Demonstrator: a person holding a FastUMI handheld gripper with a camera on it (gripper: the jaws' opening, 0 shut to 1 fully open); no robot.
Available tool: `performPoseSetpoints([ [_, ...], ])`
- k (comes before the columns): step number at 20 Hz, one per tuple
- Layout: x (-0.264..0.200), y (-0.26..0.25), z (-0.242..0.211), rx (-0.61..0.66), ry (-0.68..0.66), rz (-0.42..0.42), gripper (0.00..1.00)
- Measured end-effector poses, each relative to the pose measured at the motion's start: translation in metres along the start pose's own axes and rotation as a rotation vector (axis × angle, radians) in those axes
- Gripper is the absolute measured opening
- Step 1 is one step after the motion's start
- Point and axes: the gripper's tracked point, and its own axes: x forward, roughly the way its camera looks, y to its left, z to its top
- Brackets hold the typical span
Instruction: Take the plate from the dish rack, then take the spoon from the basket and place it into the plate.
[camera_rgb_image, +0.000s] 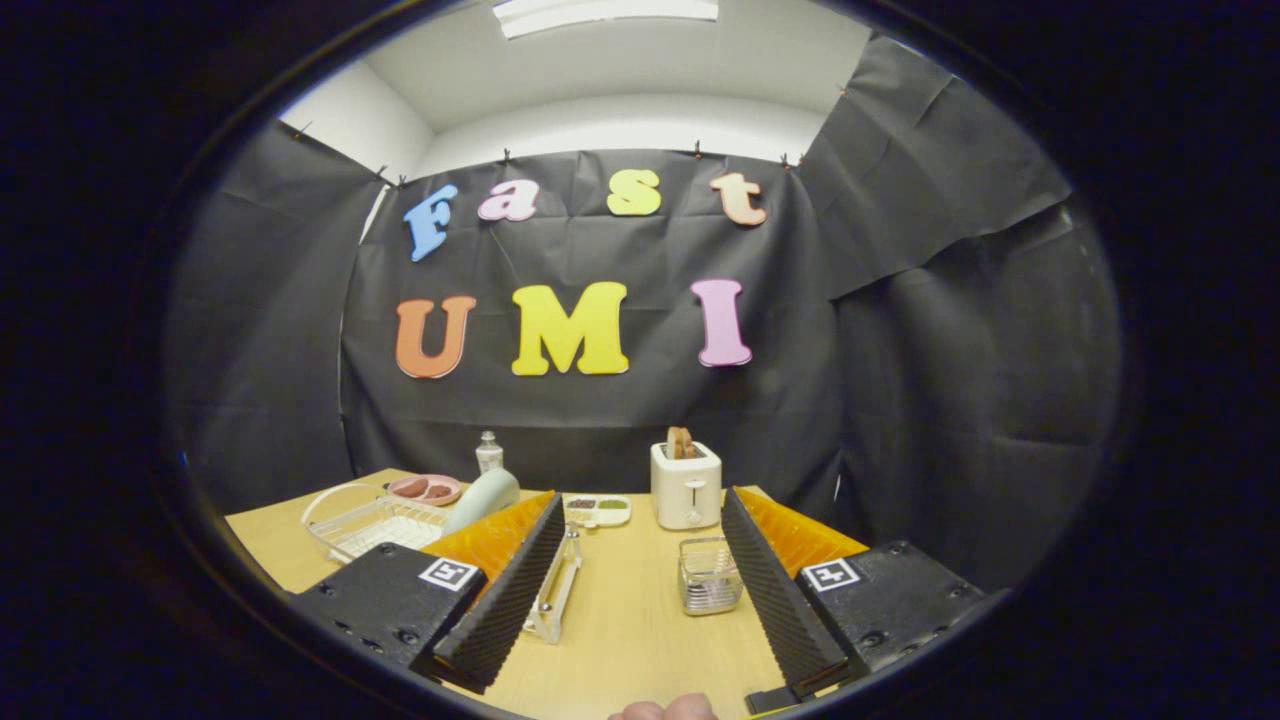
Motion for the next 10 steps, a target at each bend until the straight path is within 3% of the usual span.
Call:
performPoseSetpoints([
  [10, 0.060, 0.073, 0.064, -0.024, 0.282, 0.185, 1.00],
])
